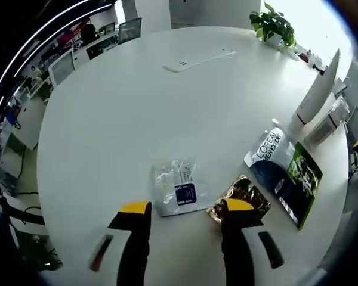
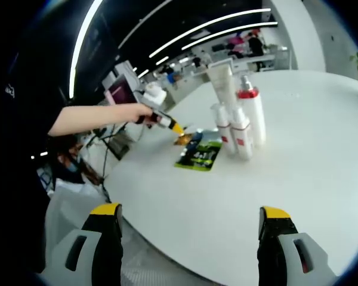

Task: Arrange the skincare products in the storage area until every visible bottle or jar stands upright without overlapping.

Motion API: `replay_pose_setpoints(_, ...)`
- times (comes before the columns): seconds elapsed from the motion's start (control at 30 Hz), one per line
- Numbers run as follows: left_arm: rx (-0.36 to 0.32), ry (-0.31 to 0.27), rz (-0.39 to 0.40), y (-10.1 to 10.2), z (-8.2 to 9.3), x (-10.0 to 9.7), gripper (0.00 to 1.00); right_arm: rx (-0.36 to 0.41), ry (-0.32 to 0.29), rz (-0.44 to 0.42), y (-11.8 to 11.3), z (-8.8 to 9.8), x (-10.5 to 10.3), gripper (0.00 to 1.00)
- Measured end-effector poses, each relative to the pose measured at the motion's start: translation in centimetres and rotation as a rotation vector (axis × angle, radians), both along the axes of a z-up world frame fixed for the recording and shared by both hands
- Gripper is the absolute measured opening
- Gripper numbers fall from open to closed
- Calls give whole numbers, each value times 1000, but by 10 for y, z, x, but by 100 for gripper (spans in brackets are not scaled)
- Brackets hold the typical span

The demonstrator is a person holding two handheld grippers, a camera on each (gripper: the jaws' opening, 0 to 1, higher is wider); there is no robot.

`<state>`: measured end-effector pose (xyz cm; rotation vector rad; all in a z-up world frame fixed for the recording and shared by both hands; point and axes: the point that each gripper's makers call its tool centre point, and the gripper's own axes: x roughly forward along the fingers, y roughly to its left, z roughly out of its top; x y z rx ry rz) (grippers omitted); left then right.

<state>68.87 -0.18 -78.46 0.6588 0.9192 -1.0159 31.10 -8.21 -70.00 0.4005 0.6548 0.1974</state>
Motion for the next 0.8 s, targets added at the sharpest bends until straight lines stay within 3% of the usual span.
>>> replay_pose_setpoints(0.3,36,33,10,-6,-7,4,49,8,5,-8,-1,-2,0,98)
replay_pose_setpoints(0.37,34,48,42,-8,-9,5,49,7,5,-10,-2,-1,0,98)
replay_pose_setpoints(0.57,52,63,91,-3,-5,2,44,11,5,-16,-2,-2,0,98)
replay_pose_setpoints(0.8,54,60,96,-1,-1,-5,42,11,4,-18,-3,-1,0,98)
